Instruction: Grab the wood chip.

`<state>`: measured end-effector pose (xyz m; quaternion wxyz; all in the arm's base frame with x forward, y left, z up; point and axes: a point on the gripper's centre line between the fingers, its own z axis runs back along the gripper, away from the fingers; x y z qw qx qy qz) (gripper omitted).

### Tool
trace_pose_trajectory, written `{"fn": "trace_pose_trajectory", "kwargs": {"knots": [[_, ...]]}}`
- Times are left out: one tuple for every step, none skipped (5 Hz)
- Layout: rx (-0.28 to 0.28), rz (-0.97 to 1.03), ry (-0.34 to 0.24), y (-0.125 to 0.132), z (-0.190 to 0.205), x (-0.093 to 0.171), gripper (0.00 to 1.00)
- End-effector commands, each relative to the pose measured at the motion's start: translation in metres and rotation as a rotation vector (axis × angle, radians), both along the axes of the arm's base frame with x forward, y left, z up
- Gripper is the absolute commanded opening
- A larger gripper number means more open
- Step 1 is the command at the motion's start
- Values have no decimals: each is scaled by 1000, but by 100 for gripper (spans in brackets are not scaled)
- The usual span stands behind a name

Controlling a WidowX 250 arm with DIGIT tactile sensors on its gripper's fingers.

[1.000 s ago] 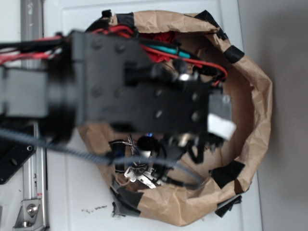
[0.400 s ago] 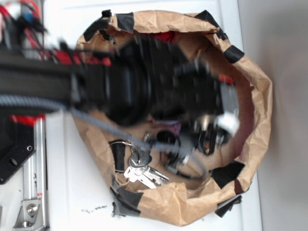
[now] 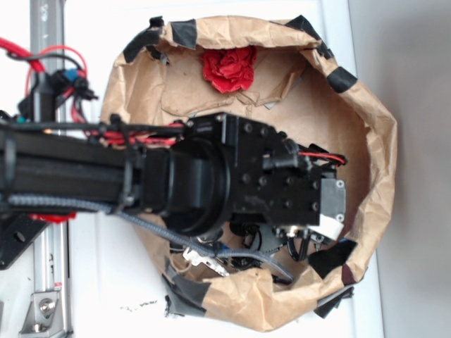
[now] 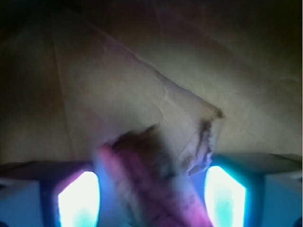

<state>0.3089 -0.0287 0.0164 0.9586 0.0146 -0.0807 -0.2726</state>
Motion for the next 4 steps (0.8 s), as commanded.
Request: {"fn": "trace_pose_trajectory", "kwargs": {"knots": [[-8,93,7,13,1,10,0],[-46,236,-45,38,51,8,0],[-120,328,-107,54,99,-6,0],[-153,353,-105,58,149,-12,0]]}}
